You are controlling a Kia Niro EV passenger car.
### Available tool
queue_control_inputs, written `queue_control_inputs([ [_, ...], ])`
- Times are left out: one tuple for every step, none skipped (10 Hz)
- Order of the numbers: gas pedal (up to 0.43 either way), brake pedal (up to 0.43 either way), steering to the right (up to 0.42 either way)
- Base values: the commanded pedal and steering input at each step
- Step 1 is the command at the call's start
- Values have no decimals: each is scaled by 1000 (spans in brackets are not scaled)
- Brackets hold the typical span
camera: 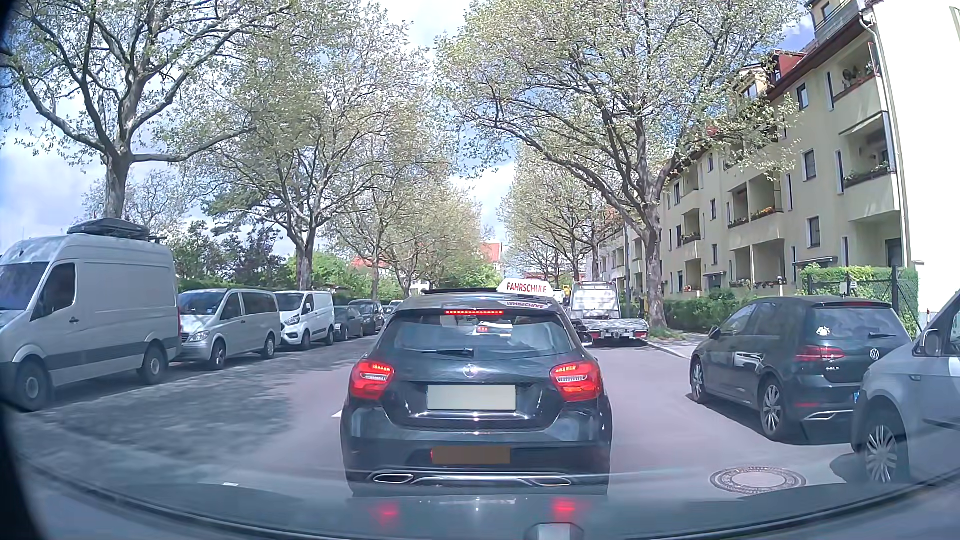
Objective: Follow the waypoints while adhering to traffic rules and regulations
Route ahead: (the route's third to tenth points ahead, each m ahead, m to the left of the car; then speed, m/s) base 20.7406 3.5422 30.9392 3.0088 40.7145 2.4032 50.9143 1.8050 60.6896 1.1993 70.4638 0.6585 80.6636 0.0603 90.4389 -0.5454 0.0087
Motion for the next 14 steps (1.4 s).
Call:
queue_control_inputs([
  [0, 415, -4],
  [0, 415, -4],
  [0, 415, -4],
  [0, 415, -4],
  [0, 415, -4],
  [0, 415, -4],
  [0, 415, -4],
  [0, 415, -4],
  [0, 415, -4],
  [0, 415, -4],
  [0, 415, -4],
  [0, 415, -4],
  [0, 415, -4],
  [0, 415, -4],
])
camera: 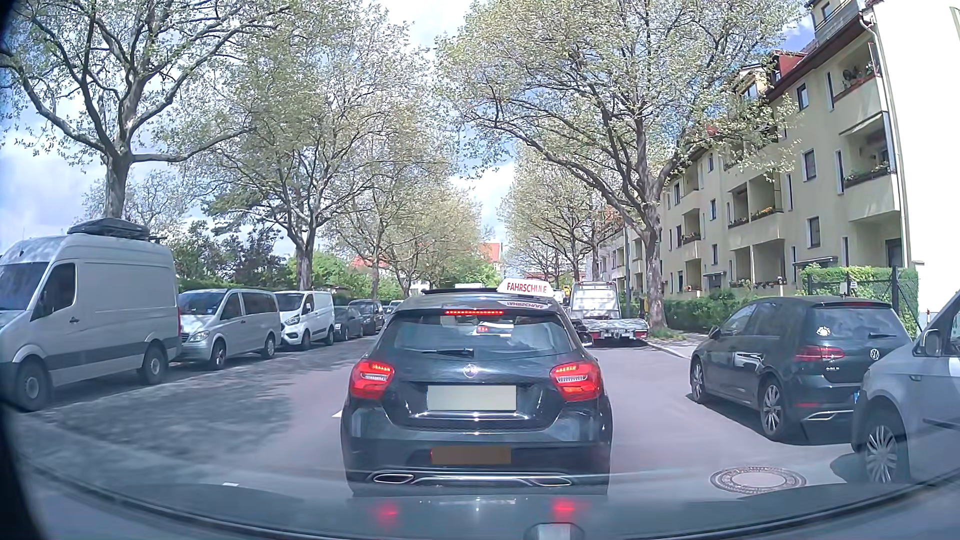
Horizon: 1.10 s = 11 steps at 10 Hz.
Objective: Follow the waypoints while adhering to traffic rules and regulations
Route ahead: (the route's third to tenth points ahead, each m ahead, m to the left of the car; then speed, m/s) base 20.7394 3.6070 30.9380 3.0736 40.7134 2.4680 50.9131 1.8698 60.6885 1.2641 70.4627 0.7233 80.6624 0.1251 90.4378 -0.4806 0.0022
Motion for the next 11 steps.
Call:
queue_control_inputs([
  [0, 415, -4],
  [0, 415, -4],
  [0, 415, -4],
  [0, 415, -4],
  [0, 415, -4],
  [0, 415, -4],
  [0, 415, -4],
  [0, 415, -4],
  [0, 415, -4],
  [0, 415, -4],
  [0, 409, -4],
])
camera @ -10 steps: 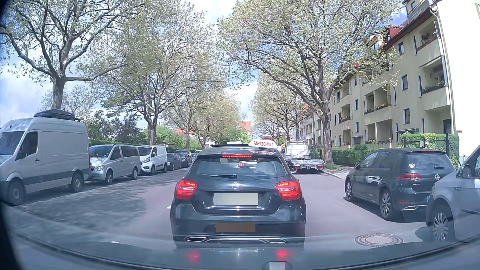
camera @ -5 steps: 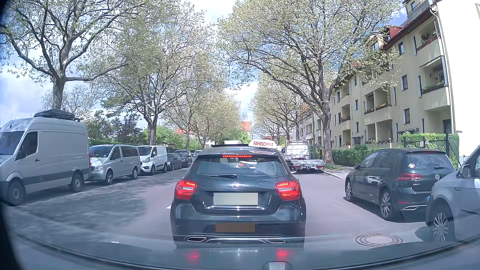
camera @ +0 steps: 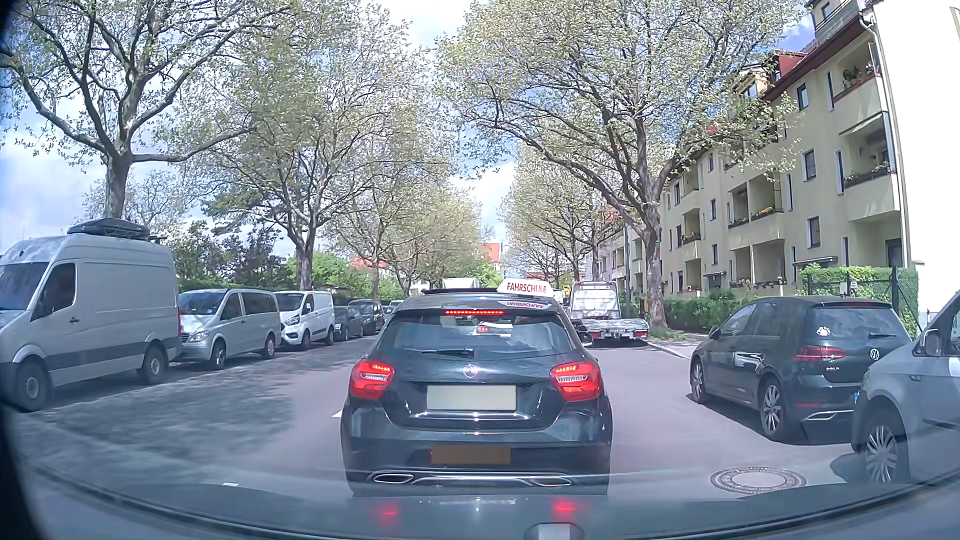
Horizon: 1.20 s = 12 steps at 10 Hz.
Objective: Follow the waypoints while adhering to traffic rules and regulations
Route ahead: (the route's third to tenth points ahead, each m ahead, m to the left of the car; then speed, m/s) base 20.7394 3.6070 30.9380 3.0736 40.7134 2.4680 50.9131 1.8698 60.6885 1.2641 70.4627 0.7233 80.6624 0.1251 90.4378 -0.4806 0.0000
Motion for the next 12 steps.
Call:
queue_control_inputs([
  [0, 409, -4],
  [0, 402, -4],
  [0, 366, -4],
  [0, 354, -4],
  [0, 354, -4],
  [0, 354, -4],
  [0, 354, -4],
  [0, 354, -4],
  [0, 360, -4],
  [0, 360, -4],
  [0, 360, -4],
  [0, 366, -4],
])
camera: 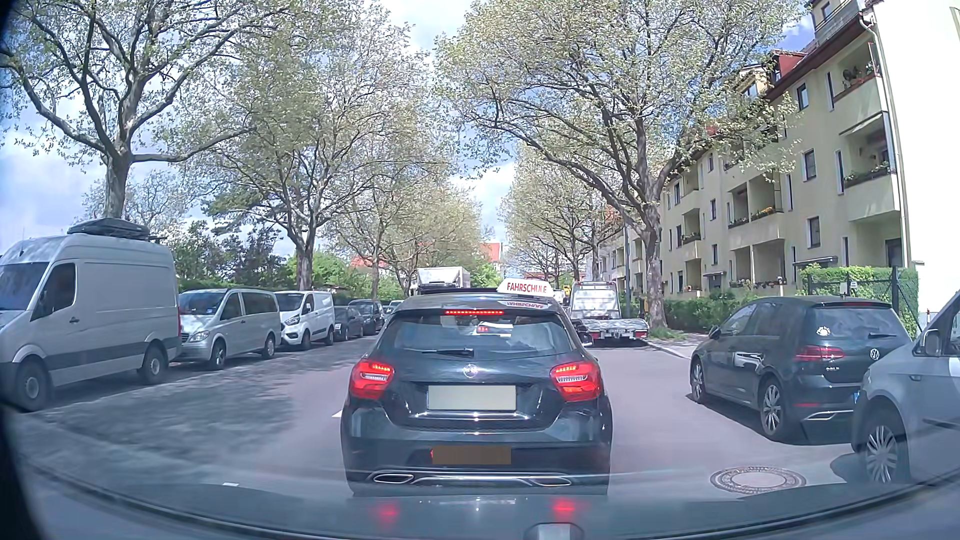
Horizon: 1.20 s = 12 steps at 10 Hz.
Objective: Follow the waypoints while adhering to traffic rules and regulations
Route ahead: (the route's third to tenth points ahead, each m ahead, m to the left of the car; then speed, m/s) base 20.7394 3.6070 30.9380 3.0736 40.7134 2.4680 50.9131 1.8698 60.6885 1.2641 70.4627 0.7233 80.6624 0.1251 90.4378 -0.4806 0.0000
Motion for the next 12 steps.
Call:
queue_control_inputs([
  [0, 366, -4],
  [0, 366, -4],
  [0, 378, -4],
  [0, 378, -4],
  [0, 378, -4],
  [0, 372, -4],
  [0, 378, -4],
  [0, 378, -4],
  [0, 378, -4],
  [0, 378, -4],
  [0, 378, -4],
  [0, 378, -4],
])
